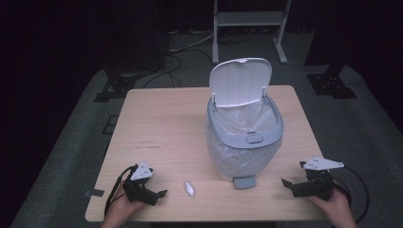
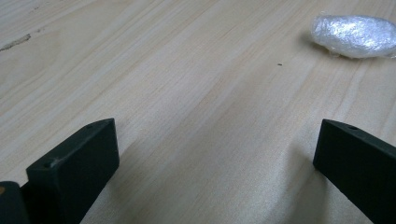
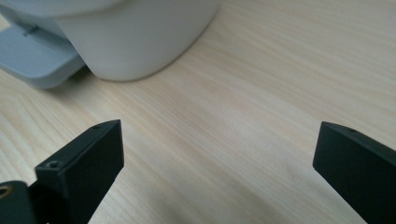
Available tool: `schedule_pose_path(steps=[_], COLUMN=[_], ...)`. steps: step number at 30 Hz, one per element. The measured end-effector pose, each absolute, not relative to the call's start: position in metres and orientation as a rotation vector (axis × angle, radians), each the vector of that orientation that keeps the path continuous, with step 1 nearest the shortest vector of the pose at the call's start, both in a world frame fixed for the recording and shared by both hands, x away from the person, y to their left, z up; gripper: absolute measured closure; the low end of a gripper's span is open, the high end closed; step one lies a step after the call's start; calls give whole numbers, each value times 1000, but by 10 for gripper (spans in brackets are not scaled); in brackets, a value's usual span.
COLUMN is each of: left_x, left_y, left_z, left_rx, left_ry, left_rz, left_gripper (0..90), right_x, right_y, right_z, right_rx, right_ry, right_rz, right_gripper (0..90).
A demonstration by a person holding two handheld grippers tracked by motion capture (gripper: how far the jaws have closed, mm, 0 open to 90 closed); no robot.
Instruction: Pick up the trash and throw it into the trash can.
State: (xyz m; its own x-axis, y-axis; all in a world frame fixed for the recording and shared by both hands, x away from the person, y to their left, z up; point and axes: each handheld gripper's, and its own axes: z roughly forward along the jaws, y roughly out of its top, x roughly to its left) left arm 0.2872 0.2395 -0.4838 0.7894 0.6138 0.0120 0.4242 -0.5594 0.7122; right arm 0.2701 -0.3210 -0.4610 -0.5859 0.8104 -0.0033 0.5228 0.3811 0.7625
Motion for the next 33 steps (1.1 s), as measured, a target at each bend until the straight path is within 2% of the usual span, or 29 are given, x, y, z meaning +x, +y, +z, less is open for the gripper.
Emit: schedule_pose_path(steps=[18, 33], left_x=[286, 278], left_y=[239, 236], left_z=[-484, -475], left_rx=[2247, 2223], left_ry=[772, 730], left_rz=[339, 292], left_gripper=[0, 0], right_x=[278, 278], right_y=[-323, -323], right_z=[-487, -489], right_rx=[1226, 1213], right_ry=[2330, 2320], right_rz=[956, 971], right_gripper=[0, 0])
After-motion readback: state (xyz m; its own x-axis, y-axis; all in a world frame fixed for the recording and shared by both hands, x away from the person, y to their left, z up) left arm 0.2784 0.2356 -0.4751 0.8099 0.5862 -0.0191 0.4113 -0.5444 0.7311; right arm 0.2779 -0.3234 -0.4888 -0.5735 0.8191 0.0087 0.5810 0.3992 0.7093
